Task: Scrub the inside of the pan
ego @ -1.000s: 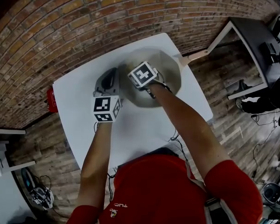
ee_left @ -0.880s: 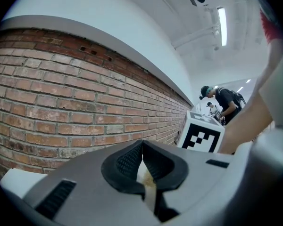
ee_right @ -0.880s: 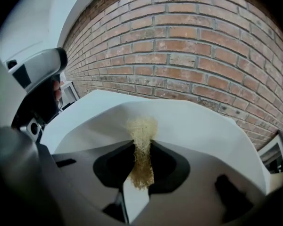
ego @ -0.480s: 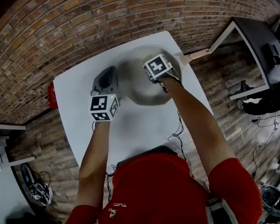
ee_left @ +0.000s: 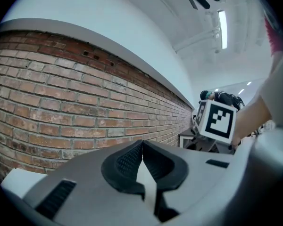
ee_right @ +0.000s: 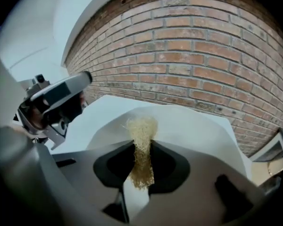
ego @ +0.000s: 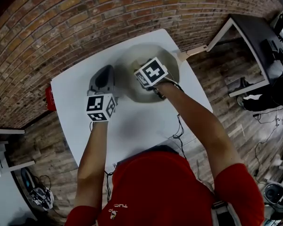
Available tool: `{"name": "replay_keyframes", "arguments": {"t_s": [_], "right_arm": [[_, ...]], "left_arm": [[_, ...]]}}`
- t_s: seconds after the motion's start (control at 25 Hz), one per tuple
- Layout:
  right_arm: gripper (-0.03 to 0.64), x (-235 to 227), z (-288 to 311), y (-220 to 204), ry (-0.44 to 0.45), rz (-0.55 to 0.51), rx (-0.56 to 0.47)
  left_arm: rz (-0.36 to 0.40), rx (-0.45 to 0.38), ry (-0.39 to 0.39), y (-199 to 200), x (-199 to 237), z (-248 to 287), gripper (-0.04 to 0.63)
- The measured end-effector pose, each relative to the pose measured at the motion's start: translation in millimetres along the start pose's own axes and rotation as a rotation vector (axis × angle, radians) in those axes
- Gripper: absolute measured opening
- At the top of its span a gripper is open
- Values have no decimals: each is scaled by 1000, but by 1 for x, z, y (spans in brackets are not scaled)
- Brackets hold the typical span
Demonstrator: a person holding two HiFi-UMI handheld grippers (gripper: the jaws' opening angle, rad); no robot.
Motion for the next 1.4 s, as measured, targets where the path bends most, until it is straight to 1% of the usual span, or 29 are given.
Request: {"name": "replay_keyframes", "arguments": {"t_s": [0.12, 0.2, 0.28, 0.44, 0.6, 0.84, 0.96, 1.2, 1.28, 1.4], "right_arm": [[87, 28, 2, -6, 42, -26, 32], [87, 36, 6, -11, 30, -52, 51], [87, 33, 10, -17, 4, -60, 71], [87, 7, 5, -25, -71, -31, 91], [87, -28, -13, -27, -154, 5, 90], [87, -52, -40, -28, -228, 26, 91], [87, -43, -48, -30, -202, 27, 73], [87, 23, -47, -30, -39, -18, 38], [87, 41, -41, -31, -13, -42, 45], [87, 55, -28, -37, -4, -71, 85]], "left_arm": [[-7, -4, -3, -1, -1, -1, 14], [-11, -9, -9, 0, -4, -2, 14], [-12, -15, -16, 1, -7, -4, 14], [-14, -26, -19, 2, -8, -7, 14], [-16, -28, -23, 0, -8, -9, 14], [-17, -15, -34, -6, -8, -10, 14], [-16, -14, -42, -7, -8, -9, 14], [-13, -20, -65, -6, -11, -7, 14], [-12, -21, -72, -6, -11, -7, 14], [-12, -22, -83, -6, -12, -6, 14]]}}
Point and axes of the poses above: the fingertips, and each gripper's own axes: z forward along the fingers, x to its left, y out of its top, the point moved 10 cm from there along -z, backward along the fingers, and after that the axes turned 14 degrees about z, right-handed, at the moved point
